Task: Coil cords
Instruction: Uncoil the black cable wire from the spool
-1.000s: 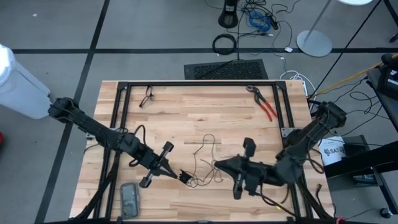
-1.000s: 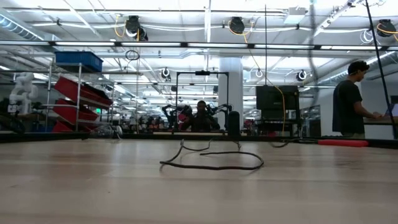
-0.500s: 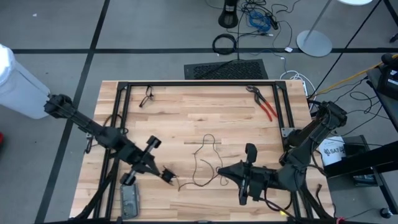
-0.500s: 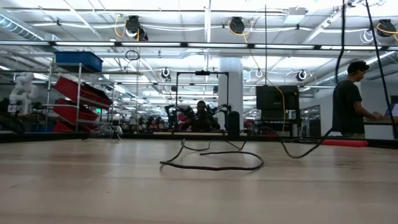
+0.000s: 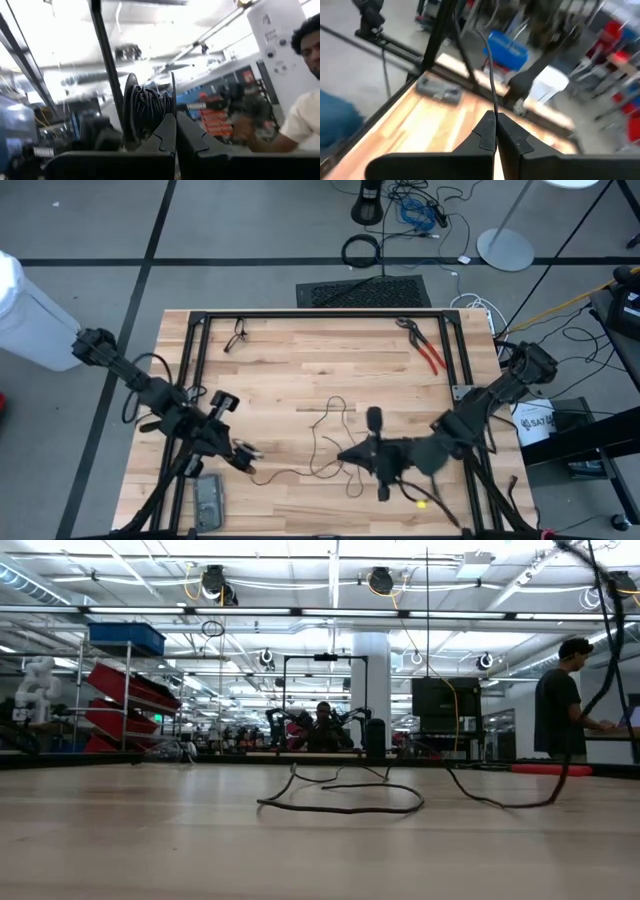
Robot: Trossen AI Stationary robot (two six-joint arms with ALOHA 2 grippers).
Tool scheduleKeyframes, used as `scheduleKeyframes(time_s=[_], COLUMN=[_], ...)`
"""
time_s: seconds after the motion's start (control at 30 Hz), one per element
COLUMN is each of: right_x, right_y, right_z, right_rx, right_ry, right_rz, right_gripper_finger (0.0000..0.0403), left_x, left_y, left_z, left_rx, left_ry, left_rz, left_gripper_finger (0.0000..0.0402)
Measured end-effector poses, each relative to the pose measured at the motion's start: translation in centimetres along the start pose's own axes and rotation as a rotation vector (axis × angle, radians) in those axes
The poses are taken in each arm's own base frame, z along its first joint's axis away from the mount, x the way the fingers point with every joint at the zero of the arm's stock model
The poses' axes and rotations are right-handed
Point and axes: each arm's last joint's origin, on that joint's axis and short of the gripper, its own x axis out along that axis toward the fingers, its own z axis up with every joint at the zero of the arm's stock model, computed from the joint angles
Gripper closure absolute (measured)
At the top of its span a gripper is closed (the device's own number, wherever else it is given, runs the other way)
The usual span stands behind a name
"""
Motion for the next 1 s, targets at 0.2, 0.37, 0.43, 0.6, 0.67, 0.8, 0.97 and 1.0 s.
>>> scheduleKeyframes(time_s=[0.2,0.37,0.43,0.6,0.67,0.8,0.97,1.0], right_x=[2.4,5.2,6.4,8.6,8.9,8.8,7.4,7.1], right_y=[-2.5,-4.3,-5.0,-6.0,-6.4,-7.1,-8.1,-8.2], right_z=[-3.2,-6.2,-7.3,-9.7,-10.1,-10.1,-8.5,-8.2], right_rx=[0.088,0.139,0.161,0.195,0.211,0.218,0.182,0.173], right_ry=[0.214,0.366,0.408,0.476,0.485,0.482,0.409,0.398], right_rz=[-0.013,-0.089,-0.118,-0.03,0.0,0.005,-0.002,-0.003], right_gripper_finger=[0.0403,0.0403,0.0403,0.0397,0.0388,0.0369,0.0347,0.0343], left_x=[-0.6,-0.7,-0.7,-0.7,-0.8,-0.8,-1.0,-1.0], left_y=[0.4,0.4,0.5,1.1,1.2,1.6,2.0,2.1], left_z=[1.3,1.4,1.3,1.0,0.7,0.0,-0.5,-0.5], left_rx=[0.008,0.054,0.063,0.071,0.074,0.078,0.086,0.086], left_ry=[-0.053,-0.047,-0.042,-0.015,0.008,0.089,0.135,0.14], left_rz=[0.019,0.021,0.029,0.051,0.061,0.105,0.131,0.132], left_gripper_finger=[0.0401,0.0401,0.0401,0.0401,0.0401,0.0401,0.0401,0.0401])
